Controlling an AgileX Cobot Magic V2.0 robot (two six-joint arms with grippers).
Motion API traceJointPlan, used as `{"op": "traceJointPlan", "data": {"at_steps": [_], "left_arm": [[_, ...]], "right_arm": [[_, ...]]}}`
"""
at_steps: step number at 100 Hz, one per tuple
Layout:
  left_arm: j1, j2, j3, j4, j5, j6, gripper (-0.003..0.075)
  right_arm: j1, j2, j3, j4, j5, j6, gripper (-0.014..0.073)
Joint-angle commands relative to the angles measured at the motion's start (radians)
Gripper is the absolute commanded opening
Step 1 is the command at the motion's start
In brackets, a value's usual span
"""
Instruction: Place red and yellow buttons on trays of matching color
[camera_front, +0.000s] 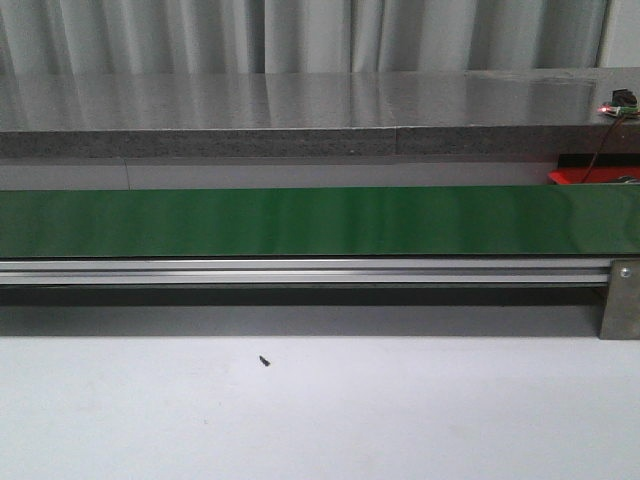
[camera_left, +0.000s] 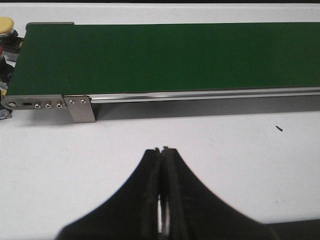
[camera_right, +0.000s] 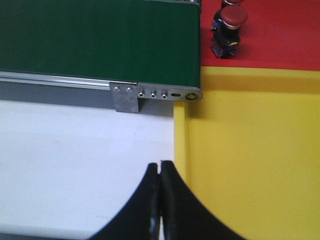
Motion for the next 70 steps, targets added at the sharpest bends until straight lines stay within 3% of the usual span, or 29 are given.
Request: {"op": "traceJointPlan", "data": {"at_steps": [1,70], "left_arm": [[-0.008,0.007,-0.027,-0.016,-0.06,0.0,-0.002],[-0.008,0.011,-0.027,0.029,-0.083,-0.016,-0.002]], "right_arm": [[0.001,0.003,-0.021,0.007,-0.061,0.002,-0.0069],[0.001,0.003,-0.021,0.007,-0.061,0.002,-0.0069]]}}
